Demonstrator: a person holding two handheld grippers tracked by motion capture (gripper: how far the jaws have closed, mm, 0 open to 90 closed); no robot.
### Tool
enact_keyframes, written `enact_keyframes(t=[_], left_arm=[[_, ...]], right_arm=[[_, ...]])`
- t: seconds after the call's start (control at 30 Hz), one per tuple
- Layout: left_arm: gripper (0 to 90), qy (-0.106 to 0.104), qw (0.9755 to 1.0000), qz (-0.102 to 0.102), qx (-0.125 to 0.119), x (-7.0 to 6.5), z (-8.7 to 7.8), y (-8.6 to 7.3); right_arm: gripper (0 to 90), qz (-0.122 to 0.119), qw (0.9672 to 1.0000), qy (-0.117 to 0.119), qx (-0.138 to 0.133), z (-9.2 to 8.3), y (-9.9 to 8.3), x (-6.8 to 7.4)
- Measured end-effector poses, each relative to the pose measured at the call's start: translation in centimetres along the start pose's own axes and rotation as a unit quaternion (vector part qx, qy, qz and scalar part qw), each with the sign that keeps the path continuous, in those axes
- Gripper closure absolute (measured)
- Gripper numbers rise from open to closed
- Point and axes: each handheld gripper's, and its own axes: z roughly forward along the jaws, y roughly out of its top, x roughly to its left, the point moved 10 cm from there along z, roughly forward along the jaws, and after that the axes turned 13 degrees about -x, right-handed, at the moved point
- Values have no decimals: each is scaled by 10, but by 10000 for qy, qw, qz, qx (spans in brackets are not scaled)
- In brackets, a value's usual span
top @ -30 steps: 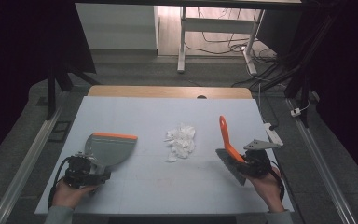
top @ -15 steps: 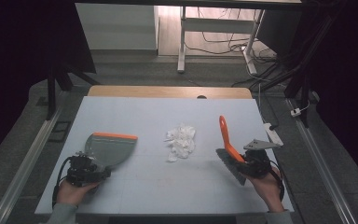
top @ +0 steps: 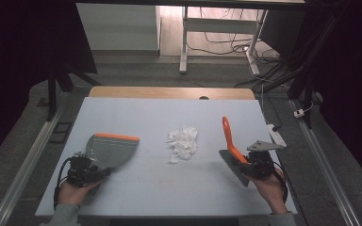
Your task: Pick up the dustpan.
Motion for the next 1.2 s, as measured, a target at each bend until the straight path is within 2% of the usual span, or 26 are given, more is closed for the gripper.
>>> enact_keyframes(t=[0.2, 0.43, 0.63, 0.8, 0.93, 1.0, 1.2], left_arm=[[606, -12, 10000, 15, -53, 1, -1, 1], [615, -11, 9999, 46, -101, 3, -2, 2], [616, -13, 9997, 81, -235, 3, -5, 6], [616, -115, 9992, 104, -370, 2, -8, 9], [616, -239, 9983, 212, -477, 0, -11, 12], [616, -432, 9968, 310, -593, -4, -15, 16], [616, -587, 9951, 445, -667, -7, -19, 19]], right_arm=[[703, -2, 10000, 0, -8, -1, 0, 0], [703, -2, 10000, -5, -15, -1, 1, -1], [703, -4, 10000, -9, -37, -1, 1, -1], [703, 32, 10000, -20, -76, -2, 3, -1], [703, 31, 9999, -23, -96, -3, 3, -1], [703, 25, 9999, -19, -120, -3, 4, -1], [703, 19, 9999, -29, -142, -3, 5, -1]])
